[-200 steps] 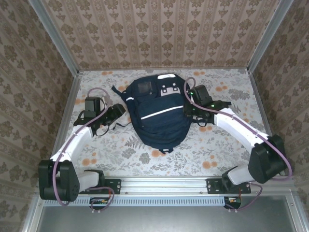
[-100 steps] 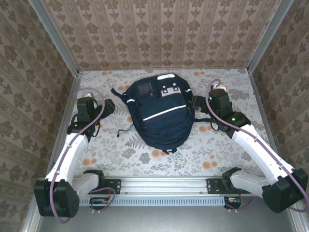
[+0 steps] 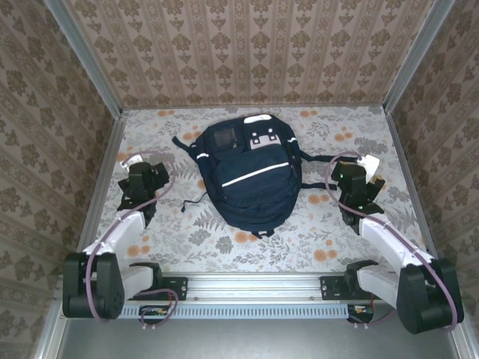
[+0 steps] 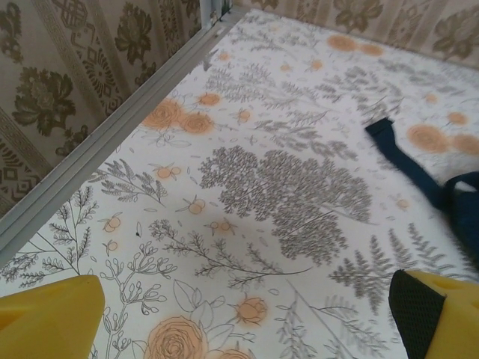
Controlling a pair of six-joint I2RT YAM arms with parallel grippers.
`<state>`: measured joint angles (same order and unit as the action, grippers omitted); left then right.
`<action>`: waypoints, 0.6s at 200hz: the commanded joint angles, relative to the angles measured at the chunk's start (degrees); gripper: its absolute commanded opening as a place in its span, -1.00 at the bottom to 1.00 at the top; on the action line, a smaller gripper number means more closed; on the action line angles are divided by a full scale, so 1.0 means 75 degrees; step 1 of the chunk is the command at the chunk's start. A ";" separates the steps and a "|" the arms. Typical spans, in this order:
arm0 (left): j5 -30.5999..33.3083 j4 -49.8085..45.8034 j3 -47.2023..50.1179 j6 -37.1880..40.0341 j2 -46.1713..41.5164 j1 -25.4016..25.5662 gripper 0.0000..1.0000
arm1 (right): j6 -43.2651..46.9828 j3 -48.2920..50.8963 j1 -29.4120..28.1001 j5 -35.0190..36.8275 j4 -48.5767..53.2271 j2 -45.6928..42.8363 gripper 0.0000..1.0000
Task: Pack the student bag
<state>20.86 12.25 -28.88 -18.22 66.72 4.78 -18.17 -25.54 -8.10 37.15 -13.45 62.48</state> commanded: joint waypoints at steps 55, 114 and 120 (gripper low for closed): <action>-0.0510 0.2673 0.0308 0.1861 0.0737 -0.0297 1.00 | 0.1723 0.0427 0.0048 -0.0894 -0.3732 0.1921 0.99; -0.2183 0.3298 0.0450 0.2655 0.0899 -0.0553 1.00 | 0.2334 0.0426 0.0253 -0.2527 -0.4768 0.2920 0.99; -0.2267 0.3323 0.0470 0.2650 0.0890 -0.0579 1.00 | 0.2344 0.0440 0.0277 -0.2616 -0.4771 0.2937 0.99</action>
<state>10.61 33.54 -26.26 -1.69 73.36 1.45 -2.94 -22.61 -6.87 24.32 -44.29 82.74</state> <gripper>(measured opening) 0.995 0.996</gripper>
